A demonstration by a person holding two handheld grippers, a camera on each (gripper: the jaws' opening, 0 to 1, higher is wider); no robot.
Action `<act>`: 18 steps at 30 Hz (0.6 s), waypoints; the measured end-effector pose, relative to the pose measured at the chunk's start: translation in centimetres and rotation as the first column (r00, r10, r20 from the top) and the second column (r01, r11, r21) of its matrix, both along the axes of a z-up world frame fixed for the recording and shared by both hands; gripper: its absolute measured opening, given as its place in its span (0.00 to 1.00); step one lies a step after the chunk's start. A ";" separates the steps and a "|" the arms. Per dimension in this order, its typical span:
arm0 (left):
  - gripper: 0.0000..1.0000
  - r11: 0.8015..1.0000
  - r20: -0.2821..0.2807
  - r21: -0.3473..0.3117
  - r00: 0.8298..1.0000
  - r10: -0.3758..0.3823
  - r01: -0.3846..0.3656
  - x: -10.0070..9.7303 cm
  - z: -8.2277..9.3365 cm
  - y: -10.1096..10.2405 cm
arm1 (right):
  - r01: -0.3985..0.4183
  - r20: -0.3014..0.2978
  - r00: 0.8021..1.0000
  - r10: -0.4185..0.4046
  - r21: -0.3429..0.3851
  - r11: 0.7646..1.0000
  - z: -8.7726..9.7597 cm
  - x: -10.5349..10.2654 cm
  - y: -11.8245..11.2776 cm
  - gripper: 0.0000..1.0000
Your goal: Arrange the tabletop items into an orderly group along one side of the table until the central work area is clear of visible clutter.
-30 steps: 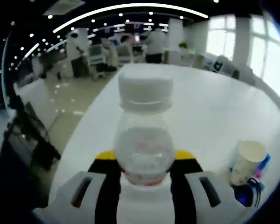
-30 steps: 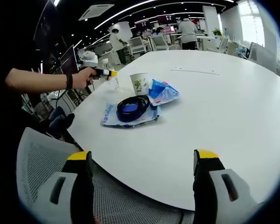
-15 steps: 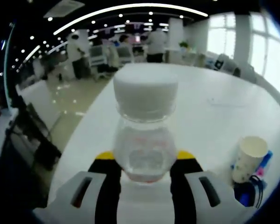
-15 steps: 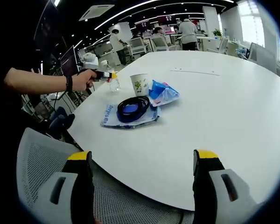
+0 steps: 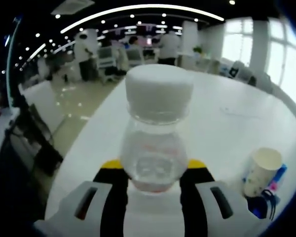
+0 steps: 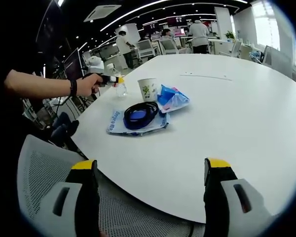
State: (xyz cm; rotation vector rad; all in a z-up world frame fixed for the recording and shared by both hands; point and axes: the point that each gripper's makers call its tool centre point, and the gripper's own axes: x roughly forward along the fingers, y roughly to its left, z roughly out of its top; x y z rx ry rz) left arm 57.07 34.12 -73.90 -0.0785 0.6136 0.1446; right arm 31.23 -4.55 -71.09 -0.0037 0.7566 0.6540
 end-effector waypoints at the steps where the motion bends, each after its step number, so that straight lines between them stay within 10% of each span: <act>1: 0.37 1.000 0.001 0.000 1.000 0.003 -0.003 0.0 0.0 0.0 | 0.000 0.000 1.000 0.000 0.000 1.000 0.0 0.0 0.0 0.89; 18: 0.37 0.998 0.024 -0.033 0.998 0.053 -0.052 -0.3 0.0 0.0 | 0.000 -0.009 1.000 0.000 -0.004 1.000 -0.1 -0.1 0.0 0.88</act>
